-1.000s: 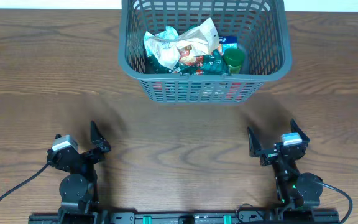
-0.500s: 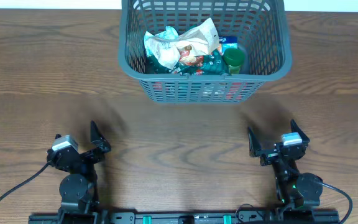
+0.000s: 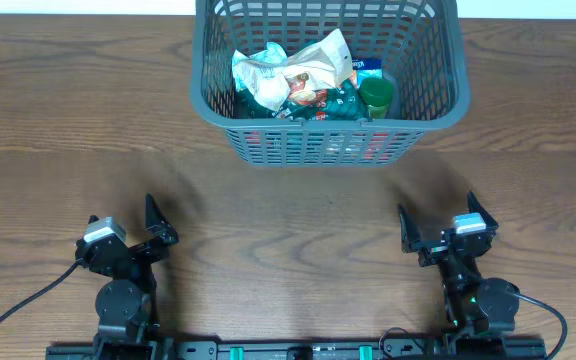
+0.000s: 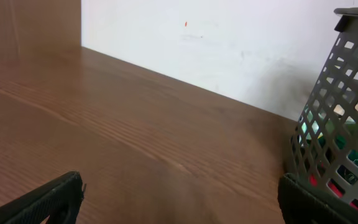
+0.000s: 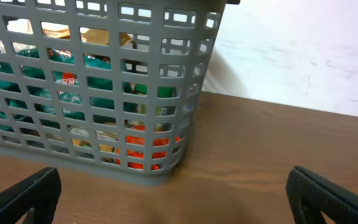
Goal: Pack container
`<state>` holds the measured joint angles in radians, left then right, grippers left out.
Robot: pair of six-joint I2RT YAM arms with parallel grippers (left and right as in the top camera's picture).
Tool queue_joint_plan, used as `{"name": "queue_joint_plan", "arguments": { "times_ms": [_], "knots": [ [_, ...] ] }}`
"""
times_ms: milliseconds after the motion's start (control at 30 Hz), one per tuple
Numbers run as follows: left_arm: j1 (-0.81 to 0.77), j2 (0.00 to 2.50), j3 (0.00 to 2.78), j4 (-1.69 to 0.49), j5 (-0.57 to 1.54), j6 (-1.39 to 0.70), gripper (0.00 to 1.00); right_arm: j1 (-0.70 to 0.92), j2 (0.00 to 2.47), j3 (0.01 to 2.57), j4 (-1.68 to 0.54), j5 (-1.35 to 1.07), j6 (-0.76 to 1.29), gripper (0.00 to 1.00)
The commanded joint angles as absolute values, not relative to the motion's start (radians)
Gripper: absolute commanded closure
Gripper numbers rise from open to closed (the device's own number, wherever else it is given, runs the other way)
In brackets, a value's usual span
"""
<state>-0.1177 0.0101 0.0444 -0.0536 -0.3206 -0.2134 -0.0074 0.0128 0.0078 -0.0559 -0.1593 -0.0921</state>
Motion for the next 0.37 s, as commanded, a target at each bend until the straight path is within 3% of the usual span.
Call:
{"name": "queue_joint_plan", "arguments": {
  "times_ms": [0,333],
  "knots": [
    [-0.112,0.004,0.014,-0.065,-0.326,-0.223,0.01,-0.014,0.007,0.006,-0.06,-0.154,-0.106,0.01],
    [-0.112,0.004,0.014,-0.065,-0.326,-0.223,0.02,-0.014,0.007,0.006,-0.06,-0.154,-0.106,0.01]
  ]
}}
